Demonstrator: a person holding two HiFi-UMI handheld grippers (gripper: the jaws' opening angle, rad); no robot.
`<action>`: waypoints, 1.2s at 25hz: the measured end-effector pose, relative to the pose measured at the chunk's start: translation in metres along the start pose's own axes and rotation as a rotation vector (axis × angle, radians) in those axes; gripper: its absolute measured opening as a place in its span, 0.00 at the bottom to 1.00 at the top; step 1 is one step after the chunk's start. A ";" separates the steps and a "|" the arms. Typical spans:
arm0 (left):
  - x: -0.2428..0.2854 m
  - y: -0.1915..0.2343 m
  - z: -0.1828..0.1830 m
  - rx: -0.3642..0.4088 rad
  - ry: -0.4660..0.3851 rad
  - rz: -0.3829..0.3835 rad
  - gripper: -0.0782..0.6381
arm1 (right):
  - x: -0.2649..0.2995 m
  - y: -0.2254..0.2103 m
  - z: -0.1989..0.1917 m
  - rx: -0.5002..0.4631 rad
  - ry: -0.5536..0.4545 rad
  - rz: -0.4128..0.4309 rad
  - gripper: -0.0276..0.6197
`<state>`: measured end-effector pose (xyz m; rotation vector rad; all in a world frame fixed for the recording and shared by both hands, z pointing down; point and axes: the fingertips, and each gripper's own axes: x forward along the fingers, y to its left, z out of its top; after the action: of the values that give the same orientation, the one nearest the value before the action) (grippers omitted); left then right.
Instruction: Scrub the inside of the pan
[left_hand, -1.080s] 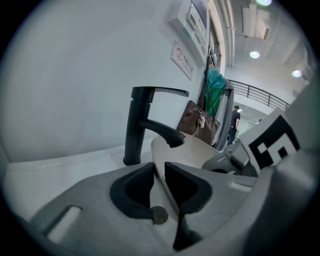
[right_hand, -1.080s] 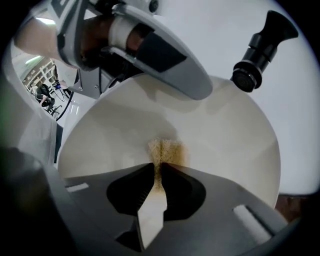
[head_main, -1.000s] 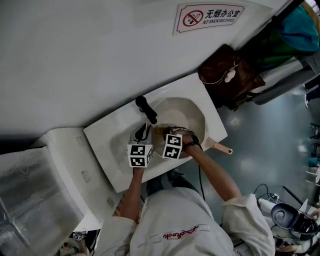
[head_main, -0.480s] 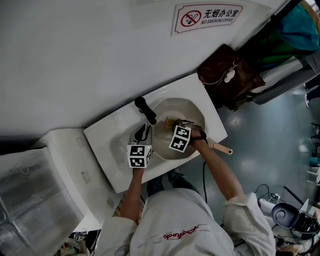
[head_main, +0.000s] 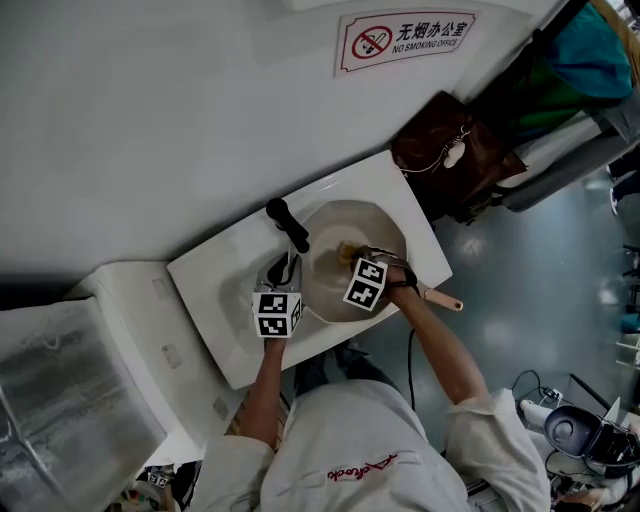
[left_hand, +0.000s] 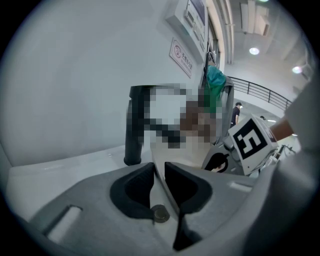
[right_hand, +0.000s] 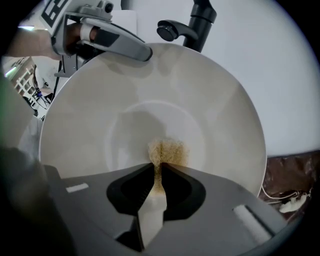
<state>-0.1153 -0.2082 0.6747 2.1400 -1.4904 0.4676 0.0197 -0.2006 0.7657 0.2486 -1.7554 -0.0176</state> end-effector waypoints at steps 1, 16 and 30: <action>0.000 0.000 -0.001 0.003 0.003 0.001 0.21 | -0.001 0.002 -0.001 0.003 -0.001 0.002 0.13; -0.035 0.001 0.013 0.039 -0.048 0.050 0.22 | -0.035 0.020 0.016 0.139 -0.188 -0.070 0.13; -0.050 -0.031 0.042 0.080 -0.103 0.031 0.13 | -0.104 -0.010 0.022 0.423 -0.470 -0.216 0.13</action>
<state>-0.1032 -0.1844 0.6075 2.2365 -1.5875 0.4404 0.0184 -0.1951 0.6595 0.7943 -2.1800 0.1516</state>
